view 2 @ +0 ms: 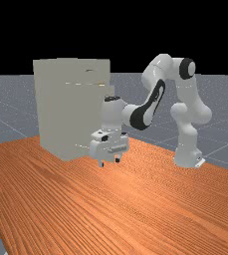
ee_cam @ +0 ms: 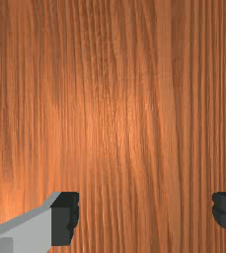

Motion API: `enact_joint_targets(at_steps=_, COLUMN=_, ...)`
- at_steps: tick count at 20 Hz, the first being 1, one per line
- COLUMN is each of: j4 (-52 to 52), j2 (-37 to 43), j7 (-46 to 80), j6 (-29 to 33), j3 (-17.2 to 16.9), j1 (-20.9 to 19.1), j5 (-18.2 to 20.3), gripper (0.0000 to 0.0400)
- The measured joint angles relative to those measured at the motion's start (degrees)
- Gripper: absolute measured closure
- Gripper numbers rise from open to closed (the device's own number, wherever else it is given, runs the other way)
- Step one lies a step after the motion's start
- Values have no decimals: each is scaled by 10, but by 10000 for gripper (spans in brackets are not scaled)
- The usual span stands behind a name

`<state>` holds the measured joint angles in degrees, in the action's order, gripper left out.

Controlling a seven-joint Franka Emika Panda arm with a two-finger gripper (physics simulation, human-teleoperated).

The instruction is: Close the cabinet door

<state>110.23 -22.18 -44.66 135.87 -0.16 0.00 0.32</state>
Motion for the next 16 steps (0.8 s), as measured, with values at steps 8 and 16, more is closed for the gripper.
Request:
enact_joint_targets(at_steps=8, j4=39, j2=110, j7=255, j6=-198, j3=-31, j1=20, j5=4, gripper=262)
enact_joint_targets(at_steps=16, j4=12, j2=166, j7=736, j6=-347, j3=-64, j1=14, j5=139, gripper=397)
